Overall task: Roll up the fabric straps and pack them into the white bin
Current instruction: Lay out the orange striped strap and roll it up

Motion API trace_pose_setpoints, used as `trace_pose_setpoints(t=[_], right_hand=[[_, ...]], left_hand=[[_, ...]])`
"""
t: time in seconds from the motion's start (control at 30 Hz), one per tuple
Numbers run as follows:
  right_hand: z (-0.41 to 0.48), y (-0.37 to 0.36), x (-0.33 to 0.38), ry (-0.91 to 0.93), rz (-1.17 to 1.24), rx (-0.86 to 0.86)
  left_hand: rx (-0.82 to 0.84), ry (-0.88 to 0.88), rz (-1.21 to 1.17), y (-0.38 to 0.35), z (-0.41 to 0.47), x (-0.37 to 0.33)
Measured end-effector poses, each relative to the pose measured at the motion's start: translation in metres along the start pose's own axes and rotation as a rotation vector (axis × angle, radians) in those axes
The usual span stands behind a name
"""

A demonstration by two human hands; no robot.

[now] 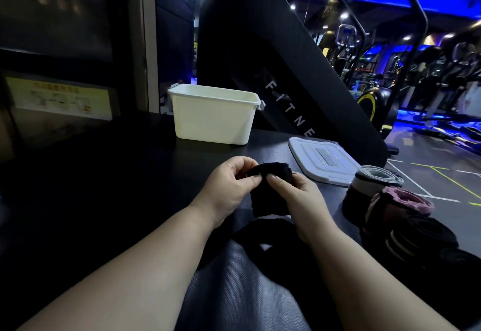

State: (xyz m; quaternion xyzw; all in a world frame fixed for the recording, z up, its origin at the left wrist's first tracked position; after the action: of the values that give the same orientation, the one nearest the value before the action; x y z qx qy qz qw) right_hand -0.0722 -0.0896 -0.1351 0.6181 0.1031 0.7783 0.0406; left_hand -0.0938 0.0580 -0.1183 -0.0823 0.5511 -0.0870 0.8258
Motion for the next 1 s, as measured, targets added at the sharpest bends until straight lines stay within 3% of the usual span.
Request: trace_pose_setpoints(t=[0.3, 0.43, 0.63, 1.0], right_hand=[[0.0, 0.005, 0.007, 0.016, -0.077, -0.091], [-0.007, -0.001, 0.009, 0.062, -0.108, -0.013], [-0.006, -0.008, 0.003, 0.023, -0.077, 0.071], [-0.005, -0.01, 0.011, 0.038, -0.005, -0.018]], left_hand=[[0.005, 0.045, -0.044, -0.002, -0.003, 0.003], [-0.027, 0.099, -0.102, 0.003, -0.002, 0.003], [-0.001, 0.031, 0.093, 0.002, 0.002, 0.004], [0.0, 0.055, -0.217, -0.006, -0.004, -0.004]])
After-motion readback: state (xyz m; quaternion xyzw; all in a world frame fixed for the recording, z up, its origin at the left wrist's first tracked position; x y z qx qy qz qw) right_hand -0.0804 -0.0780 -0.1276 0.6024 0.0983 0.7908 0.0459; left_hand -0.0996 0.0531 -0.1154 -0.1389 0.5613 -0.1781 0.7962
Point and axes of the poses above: each hand's wrist, its own z-axis towards the middle knuckle, its own y-axis out of the back of the hand, x = y × z, the point moved 5 cm from there along z, towards the middle knuckle, and after that the axes turned 11 degrees about -z, right-handed, at the moved point
